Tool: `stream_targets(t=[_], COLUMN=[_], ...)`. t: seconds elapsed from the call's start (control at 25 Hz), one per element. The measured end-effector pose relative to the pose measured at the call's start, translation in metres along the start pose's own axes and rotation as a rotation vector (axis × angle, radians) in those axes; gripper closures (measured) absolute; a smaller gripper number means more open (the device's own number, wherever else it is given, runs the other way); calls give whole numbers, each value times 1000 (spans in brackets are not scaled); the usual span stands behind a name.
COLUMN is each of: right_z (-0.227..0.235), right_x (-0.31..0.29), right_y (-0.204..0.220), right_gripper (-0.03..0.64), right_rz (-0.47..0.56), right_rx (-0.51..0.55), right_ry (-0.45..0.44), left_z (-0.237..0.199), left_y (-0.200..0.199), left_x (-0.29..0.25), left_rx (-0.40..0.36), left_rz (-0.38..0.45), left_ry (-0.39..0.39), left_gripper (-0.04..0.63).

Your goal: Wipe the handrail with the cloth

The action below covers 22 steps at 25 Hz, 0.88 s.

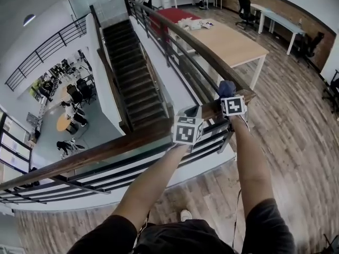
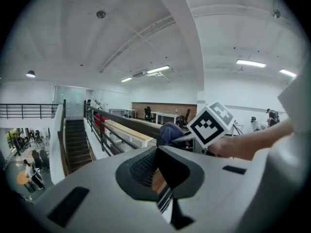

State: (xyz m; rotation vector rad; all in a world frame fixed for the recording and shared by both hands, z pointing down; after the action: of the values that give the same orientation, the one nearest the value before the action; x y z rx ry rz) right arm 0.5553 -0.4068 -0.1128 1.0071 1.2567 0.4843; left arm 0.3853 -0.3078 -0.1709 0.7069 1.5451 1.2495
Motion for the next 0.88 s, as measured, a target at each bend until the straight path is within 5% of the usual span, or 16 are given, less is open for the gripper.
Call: stream_targets(t=[0.52, 0.68, 0.88], right_z=[76, 50, -54], right_x=[1, 20, 47], right_y=[4, -5, -5], right_gripper=[523, 525, 525], right_rz=[-2, 144, 262], right_rx=[3, 28, 151], right_ry=[100, 54, -20], left_z=[26, 5, -52], left_y=[-22, -28, -12], left_x=[-21, 4, 45], left_rx=[60, 80, 111], left_rz=[34, 100, 146], left_ry=[106, 116, 87], left_gripper=[594, 594, 594])
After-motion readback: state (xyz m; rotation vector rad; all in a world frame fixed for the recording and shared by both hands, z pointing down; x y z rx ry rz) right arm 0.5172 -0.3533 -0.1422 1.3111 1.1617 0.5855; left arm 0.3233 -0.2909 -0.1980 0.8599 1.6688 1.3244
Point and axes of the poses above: the fingertips, and each gripper's own axes: x backward along the fingers, z to its right, y out of its underside, the point moved 3 cm from there along x, backward along the fingers, and after that the axes turned 13 degrees about -y, right-handed, at the moved point
